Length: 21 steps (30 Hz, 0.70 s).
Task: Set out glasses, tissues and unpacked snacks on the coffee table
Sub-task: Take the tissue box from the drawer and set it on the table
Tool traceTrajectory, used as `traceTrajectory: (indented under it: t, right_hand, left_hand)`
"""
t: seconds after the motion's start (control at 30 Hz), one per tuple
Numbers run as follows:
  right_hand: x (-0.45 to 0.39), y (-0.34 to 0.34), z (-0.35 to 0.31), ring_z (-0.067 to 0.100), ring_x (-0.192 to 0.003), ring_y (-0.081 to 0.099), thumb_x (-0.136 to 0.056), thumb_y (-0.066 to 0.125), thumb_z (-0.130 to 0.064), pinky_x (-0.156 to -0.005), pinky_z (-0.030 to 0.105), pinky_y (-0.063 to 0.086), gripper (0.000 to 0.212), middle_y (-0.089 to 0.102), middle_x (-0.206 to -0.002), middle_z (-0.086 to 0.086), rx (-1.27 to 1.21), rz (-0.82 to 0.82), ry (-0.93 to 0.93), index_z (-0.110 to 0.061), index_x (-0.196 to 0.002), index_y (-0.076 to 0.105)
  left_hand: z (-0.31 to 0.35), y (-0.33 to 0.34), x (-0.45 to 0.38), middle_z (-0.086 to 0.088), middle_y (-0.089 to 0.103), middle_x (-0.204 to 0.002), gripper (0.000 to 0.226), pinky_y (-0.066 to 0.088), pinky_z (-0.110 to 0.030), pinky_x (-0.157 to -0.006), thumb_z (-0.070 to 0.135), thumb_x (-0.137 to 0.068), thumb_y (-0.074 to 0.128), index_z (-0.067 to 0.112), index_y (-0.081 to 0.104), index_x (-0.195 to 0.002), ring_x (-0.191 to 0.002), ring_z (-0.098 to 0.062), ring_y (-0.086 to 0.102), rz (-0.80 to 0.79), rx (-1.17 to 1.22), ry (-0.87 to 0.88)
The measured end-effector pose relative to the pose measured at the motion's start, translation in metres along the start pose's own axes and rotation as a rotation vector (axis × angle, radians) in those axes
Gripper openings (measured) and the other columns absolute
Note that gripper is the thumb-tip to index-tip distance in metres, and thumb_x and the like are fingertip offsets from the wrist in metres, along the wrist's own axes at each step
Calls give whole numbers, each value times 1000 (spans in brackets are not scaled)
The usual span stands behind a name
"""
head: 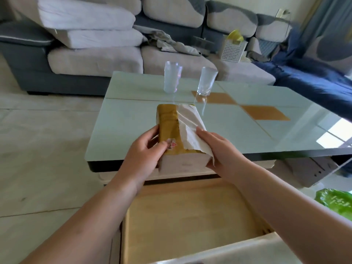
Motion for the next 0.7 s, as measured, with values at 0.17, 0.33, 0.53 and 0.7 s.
traceTrajectory:
  t: [0.17, 0.33, 0.53, 0.7]
  right_hand:
    - [-64, 7, -26, 22, -83, 63, -93, 53, -23, -92, 41, 46, 17, 70, -85, 6, -140, 4, -40, -11, -96, 65]
    - [-123, 5, -32, 25, -89, 62, -94, 51, -18, -95, 41, 47, 16, 69, -94, 8, -151, 36, -26, -9, -99, 63]
    - [-176, -3, -19, 23, -83, 56, -92, 53, -27, -78, 33, 45, 26, 61, -93, 10, 9, 94, -34, -6, -103, 63]
    - [-203, 2, -25, 22, -83, 58, -90, 54, -32, -79, 33, 47, 24, 62, -91, 7, 80, 110, -39, -11, -98, 64]
  left_hand:
    - [11, -8, -61, 11, 72, -105, 32, 52, -24, -77, 17, -90, 57, 34, 62, -117, -96, -6, 68, 115, 8, 31]
    - [7, -11, -117, 8, 74, -97, 35, 53, -34, -86, 12, -88, 50, 40, 71, -91, -95, -15, 68, 186, -110, 52]
    - [-10, -14, -157, 8, 72, -100, 30, 47, -21, -77, 12, -89, 48, 32, 68, -100, -94, -12, 65, 266, -174, 33]
    - [-11, -25, -181, 8, 70, -100, 29, 47, -22, -81, 12, -89, 49, 30, 67, -103, -95, -11, 64, 288, -171, 20]
Point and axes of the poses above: each hand's wrist, its own x-axis away from the middle knuckle, its own y-axis out of the palm, z = x × y, the point moved 8 cm from there along -x, towards the middle knuckle
